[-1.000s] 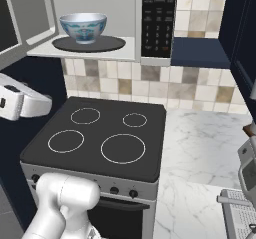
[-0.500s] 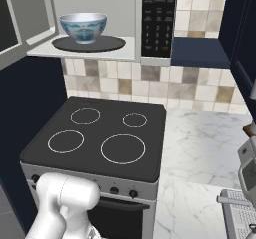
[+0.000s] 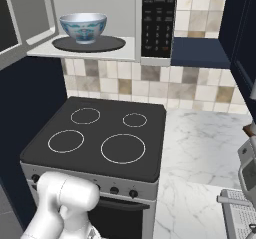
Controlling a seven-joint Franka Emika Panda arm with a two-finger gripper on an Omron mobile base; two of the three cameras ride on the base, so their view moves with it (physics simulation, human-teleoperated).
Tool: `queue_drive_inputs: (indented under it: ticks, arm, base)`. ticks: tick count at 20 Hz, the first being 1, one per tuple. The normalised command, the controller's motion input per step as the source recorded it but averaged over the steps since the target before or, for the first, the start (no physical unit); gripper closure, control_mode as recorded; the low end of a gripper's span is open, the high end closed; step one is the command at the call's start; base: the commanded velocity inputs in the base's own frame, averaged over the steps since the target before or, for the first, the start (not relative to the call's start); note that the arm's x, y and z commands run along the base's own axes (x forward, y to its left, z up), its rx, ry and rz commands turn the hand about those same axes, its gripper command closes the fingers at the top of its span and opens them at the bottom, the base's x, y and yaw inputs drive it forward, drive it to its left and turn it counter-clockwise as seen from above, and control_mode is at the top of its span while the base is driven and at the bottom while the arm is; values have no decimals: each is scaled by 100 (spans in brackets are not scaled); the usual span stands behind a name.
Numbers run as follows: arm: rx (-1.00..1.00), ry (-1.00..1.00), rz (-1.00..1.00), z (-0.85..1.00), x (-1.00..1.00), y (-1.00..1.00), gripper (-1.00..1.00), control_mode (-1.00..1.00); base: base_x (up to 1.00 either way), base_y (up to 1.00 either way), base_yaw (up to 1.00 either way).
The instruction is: Close the microwave door.
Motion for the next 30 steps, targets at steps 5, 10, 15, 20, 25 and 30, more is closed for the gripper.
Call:
queue_drive_inputs:
  ticks: [5,10,15,20,25,30]
  arm:
    - [-19,1,-24,-35,-50,100,-100,-100]
    - [-6,0,-8,-37,5,100,-100,-100]
    - [0,0,1,-19,56,59,-100,-100]
    - [0,0,1,-18,63,6,-100,-100]
    - [0,0,0,-3,71,9,-100,-100]
    - [-1,0,0,0,55,5,-100,-100]
  base:
    - [0,0,0]
    - [0,0,0]
    - [0,0,0]
    - [0,0,0]
    - [0,0,0]
    - [0,0,0]
